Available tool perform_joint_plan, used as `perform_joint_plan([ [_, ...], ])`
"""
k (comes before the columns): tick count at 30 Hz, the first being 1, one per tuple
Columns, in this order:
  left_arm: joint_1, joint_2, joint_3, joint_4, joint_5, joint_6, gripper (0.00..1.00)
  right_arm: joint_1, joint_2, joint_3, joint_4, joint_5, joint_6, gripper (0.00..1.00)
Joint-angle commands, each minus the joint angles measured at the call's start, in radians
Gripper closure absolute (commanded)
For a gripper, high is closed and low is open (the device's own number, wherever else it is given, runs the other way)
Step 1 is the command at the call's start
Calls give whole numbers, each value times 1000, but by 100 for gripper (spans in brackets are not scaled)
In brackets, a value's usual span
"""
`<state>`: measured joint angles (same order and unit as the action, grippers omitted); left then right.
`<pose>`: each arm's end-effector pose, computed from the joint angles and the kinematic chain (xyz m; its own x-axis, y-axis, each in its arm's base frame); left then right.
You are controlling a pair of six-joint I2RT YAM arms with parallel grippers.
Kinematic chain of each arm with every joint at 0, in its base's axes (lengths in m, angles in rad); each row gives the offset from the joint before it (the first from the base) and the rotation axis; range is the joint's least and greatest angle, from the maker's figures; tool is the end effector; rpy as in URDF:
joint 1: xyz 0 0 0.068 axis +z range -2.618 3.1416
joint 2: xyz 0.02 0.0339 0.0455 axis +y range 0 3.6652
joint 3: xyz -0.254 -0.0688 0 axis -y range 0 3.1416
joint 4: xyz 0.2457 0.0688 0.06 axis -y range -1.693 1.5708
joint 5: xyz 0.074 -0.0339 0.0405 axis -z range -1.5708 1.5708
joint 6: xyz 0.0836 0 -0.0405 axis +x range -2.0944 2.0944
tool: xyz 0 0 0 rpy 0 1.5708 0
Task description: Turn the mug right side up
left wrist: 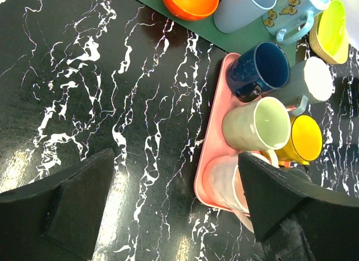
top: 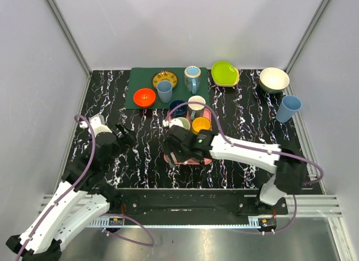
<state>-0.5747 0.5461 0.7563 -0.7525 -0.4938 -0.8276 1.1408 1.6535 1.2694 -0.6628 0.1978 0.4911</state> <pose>0.1534 -0.0522 0.2792 -0.3947 -0.5169 -0.7597 -0.2257 0.8560 -0.4651 0.1689 0.3288 0.1951 -0.7193 -0.4591 -0.5214 -0.5795 0.8104 0.0859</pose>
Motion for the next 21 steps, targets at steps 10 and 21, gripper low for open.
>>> perform_joint_plan([
  [10,-1,265,152,33,122,105,1,-226,-478,77,-80,364,-143,4],
  [21,-1,284,132,117,267,150,1,-474,-776,-356,117,359,-76,2],
])
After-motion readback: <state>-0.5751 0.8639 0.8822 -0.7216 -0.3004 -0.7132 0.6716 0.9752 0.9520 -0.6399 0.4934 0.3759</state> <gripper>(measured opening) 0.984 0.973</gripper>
